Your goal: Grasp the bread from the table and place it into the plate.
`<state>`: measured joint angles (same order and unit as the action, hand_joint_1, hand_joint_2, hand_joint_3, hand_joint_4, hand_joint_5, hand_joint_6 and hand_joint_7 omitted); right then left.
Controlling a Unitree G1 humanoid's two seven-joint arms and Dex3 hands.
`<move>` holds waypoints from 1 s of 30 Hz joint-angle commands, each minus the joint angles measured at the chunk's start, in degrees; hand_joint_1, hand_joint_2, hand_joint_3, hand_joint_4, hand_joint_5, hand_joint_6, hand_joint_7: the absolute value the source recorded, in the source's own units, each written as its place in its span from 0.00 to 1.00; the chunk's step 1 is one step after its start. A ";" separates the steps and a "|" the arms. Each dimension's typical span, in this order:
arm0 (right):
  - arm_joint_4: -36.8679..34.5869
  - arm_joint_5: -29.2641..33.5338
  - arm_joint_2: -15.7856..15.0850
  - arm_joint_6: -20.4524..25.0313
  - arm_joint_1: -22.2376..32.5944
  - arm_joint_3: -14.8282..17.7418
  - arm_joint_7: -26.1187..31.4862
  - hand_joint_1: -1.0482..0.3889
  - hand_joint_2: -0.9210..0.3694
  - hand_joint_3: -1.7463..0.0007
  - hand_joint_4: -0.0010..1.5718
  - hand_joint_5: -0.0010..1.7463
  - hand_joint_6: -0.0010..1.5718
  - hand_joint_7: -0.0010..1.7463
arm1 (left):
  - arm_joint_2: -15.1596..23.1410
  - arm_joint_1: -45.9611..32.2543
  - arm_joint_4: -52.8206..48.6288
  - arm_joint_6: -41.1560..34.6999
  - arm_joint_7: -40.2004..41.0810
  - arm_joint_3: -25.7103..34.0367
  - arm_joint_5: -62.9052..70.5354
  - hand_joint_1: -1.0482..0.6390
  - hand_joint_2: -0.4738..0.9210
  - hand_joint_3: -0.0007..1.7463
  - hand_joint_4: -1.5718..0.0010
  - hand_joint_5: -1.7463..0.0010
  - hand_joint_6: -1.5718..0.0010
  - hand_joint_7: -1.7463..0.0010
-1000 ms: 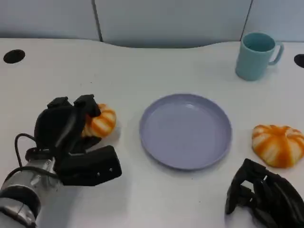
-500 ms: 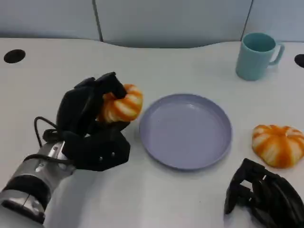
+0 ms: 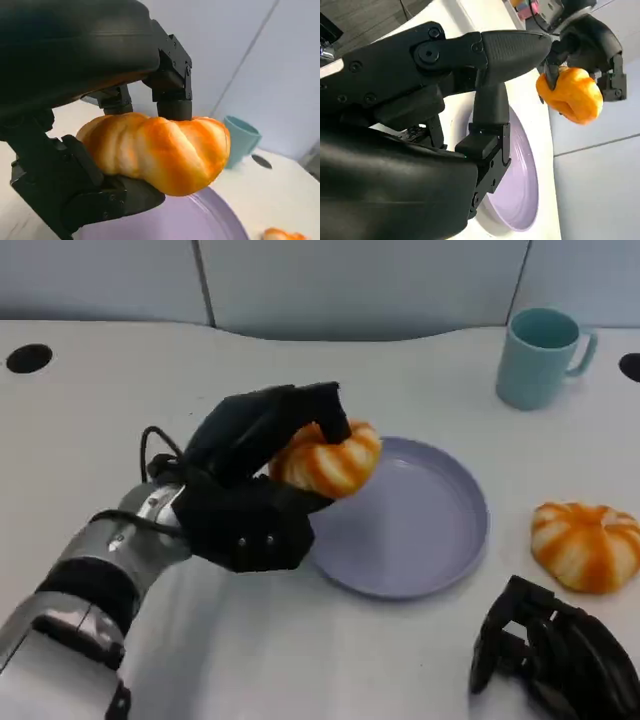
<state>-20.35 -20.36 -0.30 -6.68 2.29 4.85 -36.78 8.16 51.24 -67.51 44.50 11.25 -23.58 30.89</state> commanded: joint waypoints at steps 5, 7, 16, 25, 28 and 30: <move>1.44 -0.06 -0.57 0.67 0.81 -0.43 1.04 0.31 0.00 0.81 0.43 1.00 0.38 0.87 | -3.13 5.82 -0.69 -3.60 1.45 -5.19 6.49 0.50 0.68 0.69 0.42 0.00 0.52 0.00; 1.40 -0.19 -0.62 0.49 0.83 -0.61 0.69 0.32 0.00 0.81 0.42 1.00 0.38 0.87 | -3.76 6.16 -1.16 -4.62 2.28 -6.19 7.68 0.50 0.70 0.69 0.41 0.00 0.51 0.00; 2.31 0.11 -0.14 0.13 1.64 -1.31 0.86 0.33 0.00 0.80 0.43 1.00 0.37 0.88 | -5.76 7.78 -3.49 -9.66 5.84 -11.11 13.21 0.45 0.86 0.50 0.41 0.00 0.54 0.00; 3.32 -0.07 0.02 0.64 2.27 -1.73 0.94 0.34 0.00 0.79 0.42 1.00 0.36 0.87 | -6.88 8.25 -4.70 -12.27 8.87 -13.50 15.36 0.47 0.90 0.39 0.46 0.00 0.57 0.01; 3.60 -0.17 -0.06 1.10 2.34 -1.83 1.10 0.34 0.00 0.79 0.42 1.00 0.36 0.87 | -7.30 8.28 -5.08 -12.09 5.70 -12.52 13.90 0.47 0.90 0.36 0.52 0.09 0.56 0.21; 3.67 -0.20 -0.10 1.14 2.31 -1.89 1.09 0.34 0.00 0.79 0.42 1.00 0.36 0.88 | -7.54 8.04 -5.23 -11.64 3.31 -11.48 12.32 0.47 0.94 0.28 0.55 0.23 0.56 0.45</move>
<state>-17.45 -20.41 0.24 -5.98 4.09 2.82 -35.97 0.65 58.07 -72.22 32.41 17.33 -36.41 45.11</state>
